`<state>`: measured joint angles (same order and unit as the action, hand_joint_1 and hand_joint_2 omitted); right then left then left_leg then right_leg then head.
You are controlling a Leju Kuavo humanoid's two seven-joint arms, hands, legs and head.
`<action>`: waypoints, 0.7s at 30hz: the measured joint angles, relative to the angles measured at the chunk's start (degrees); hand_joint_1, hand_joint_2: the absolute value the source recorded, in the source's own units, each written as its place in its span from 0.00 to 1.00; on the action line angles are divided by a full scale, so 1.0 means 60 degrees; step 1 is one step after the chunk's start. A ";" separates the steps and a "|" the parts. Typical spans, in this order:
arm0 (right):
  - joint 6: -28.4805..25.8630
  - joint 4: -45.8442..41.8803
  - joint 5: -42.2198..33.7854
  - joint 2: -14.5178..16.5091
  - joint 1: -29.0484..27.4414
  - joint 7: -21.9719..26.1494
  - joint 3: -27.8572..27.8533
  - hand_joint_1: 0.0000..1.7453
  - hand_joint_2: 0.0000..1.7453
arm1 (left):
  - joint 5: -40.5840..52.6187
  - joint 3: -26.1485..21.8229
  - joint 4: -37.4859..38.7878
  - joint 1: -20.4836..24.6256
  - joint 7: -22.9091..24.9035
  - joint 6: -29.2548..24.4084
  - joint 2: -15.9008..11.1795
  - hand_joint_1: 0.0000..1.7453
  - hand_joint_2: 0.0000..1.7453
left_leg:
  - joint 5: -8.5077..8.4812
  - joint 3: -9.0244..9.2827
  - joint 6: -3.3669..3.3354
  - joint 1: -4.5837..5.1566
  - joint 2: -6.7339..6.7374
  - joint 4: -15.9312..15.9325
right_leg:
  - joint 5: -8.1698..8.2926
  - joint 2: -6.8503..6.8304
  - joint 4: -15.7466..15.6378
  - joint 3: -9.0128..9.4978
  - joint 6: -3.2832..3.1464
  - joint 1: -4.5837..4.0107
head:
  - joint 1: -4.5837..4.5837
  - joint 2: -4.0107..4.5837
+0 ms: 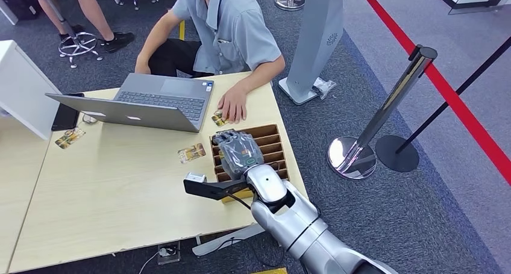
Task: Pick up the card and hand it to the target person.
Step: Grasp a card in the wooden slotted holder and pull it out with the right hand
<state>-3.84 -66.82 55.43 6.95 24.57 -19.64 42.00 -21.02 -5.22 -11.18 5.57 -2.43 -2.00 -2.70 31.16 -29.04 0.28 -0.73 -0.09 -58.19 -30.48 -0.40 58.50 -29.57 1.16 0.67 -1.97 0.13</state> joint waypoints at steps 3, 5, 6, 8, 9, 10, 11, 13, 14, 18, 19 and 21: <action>-0.0014 0.0078 -0.0034 -0.0048 0.0002 -0.0050 -0.0140 0.43 1.00 | -0.0001 0.0000 0.0001 -0.0004 0.0000 0.0000 0.0005 0.00 0.00 | 0.0000 0.0000 0.0000 0.0000 0.0000 0.0000 | 0.0000 0.0000 0.0000 0.0000 0.0000 0.0000 | 0.0000 0.0000; -0.0027 0.0123 -0.0044 -0.0078 0.0002 -0.0062 -0.0205 0.42 1.00 | -0.0001 0.0000 0.0002 -0.0005 0.0000 -0.0002 0.0005 0.00 0.00 | 0.0000 0.0000 0.0000 0.0000 0.0000 0.0000 | 0.0000 0.0000 0.0000 0.0000 0.0000 0.0000 | 0.0000 0.0000; -0.0033 0.0143 -0.0045 -0.0090 0.0002 -0.0064 -0.0241 0.42 1.00 | -0.0001 0.0000 0.0002 -0.0004 0.0000 -0.0002 0.0005 0.00 0.00 | 0.0000 0.0000 0.0000 0.0000 0.0000 0.0000 | 0.0000 0.0000 0.0000 0.0000 0.0000 0.0000 | 0.0000 0.0000; -0.0039 0.0178 -0.0045 -0.0113 0.0004 -0.0069 -0.0312 0.49 1.00 | -0.0001 0.0000 0.0003 -0.0004 0.0000 -0.0002 0.0005 0.00 0.00 | 0.0000 0.0000 0.0000 0.0000 0.0000 0.0000 | 0.0000 0.0000 0.0000 0.0000 0.0000 0.0000 | 0.0000 0.0000; -0.0043 0.0192 -0.0045 -0.0122 0.0004 -0.0072 -0.0335 0.57 1.00 | -0.0001 0.0000 0.0002 -0.0005 0.0001 -0.0002 0.0005 0.00 0.00 | 0.0000 0.0000 0.0000 0.0000 0.0000 0.0000 | 0.0000 0.0000 0.0000 0.0000 0.0000 0.0000 | 0.0000 0.0000; -0.0045 0.0203 -0.0046 -0.0128 0.0004 -0.0074 -0.0346 0.65 1.00 | -0.0001 0.0000 0.0002 -0.0004 0.0001 -0.0002 0.0005 0.00 0.00 | 0.0000 0.0000 0.0000 0.0000 0.0000 0.0000 | 0.0000 0.0000 0.0000 0.0000 0.0000 0.0000 | 0.0000 0.0000; -0.0046 0.0209 -0.0047 -0.0134 0.0004 -0.0075 -0.0352 0.71 1.00 | -0.0002 0.0000 0.0002 -0.0004 0.0001 -0.0002 0.0005 0.00 0.00 | 0.0000 0.0000 0.0000 0.0000 0.0001 0.0000 | 0.0000 0.0000 0.0000 -0.0001 0.0000 0.0000 | 0.0000 0.0000; -0.0046 0.0216 -0.0055 -0.0138 0.0004 -0.0074 -0.0364 0.75 1.00 | -0.0004 0.0000 0.0002 -0.0004 0.0000 -0.0002 0.0005 0.00 0.00 | 0.0000 0.0000 0.0000 0.0000 0.0001 0.0000 | 0.0000 0.0001 0.0000 -0.0001 0.0000 0.0000 | 0.0000 0.0000; -0.0045 0.0222 -0.0059 -0.0138 0.0004 -0.0073 -0.0370 0.75 1.00 | -0.0005 0.0000 0.0001 -0.0004 0.0000 -0.0002 0.0005 0.00 0.00 | 0.0000 0.0000 0.0000 0.0000 0.0000 0.0000 | 0.0000 0.0001 0.0000 -0.0001 0.0000 0.0000 | 0.0000 0.0000; -0.0036 0.0252 -0.0067 -0.0138 0.0000 -0.0028 -0.0372 0.75 1.00 | -0.0005 0.0000 0.0001 -0.0004 0.0001 -0.0005 0.0005 0.00 0.00 | 0.0000 0.0000 0.0000 0.0000 0.0001 0.0000 | 0.0000 0.0001 0.0000 0.0000 0.0000 0.0000 | 0.0000 0.0000; -0.0036 0.0258 -0.0065 -0.0138 0.0000 -0.0009 -0.0372 0.75 1.00 | -0.0006 0.0000 0.0000 -0.0004 0.0002 -0.0005 0.0005 0.00 0.00 | 0.0000 0.0000 0.0000 0.0000 0.0001 0.0000 | 0.0000 0.0001 0.0000 0.0000 0.0000 0.0000 | 0.0000 0.0000; -0.0039 0.0269 -0.0058 -0.0138 0.0000 0.0022 -0.0371 0.75 1.00 | -0.0006 0.0000 0.0000 -0.0004 0.0009 -0.0005 0.0005 0.00 0.00 | 0.0000 0.0001 0.0000 0.0000 0.0001 0.0000 | 0.0000 0.0001 0.0000 0.0000 0.0000 0.0000 | 0.0000 0.0000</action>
<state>-4.08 -65.21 55.08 6.12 24.57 -19.51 39.78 -21.06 -5.22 -11.18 5.55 -2.37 -2.03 -2.67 31.16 -29.04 0.28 -0.73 -0.08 -58.19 -30.48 -0.39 58.50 -29.57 1.16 0.67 -1.97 0.13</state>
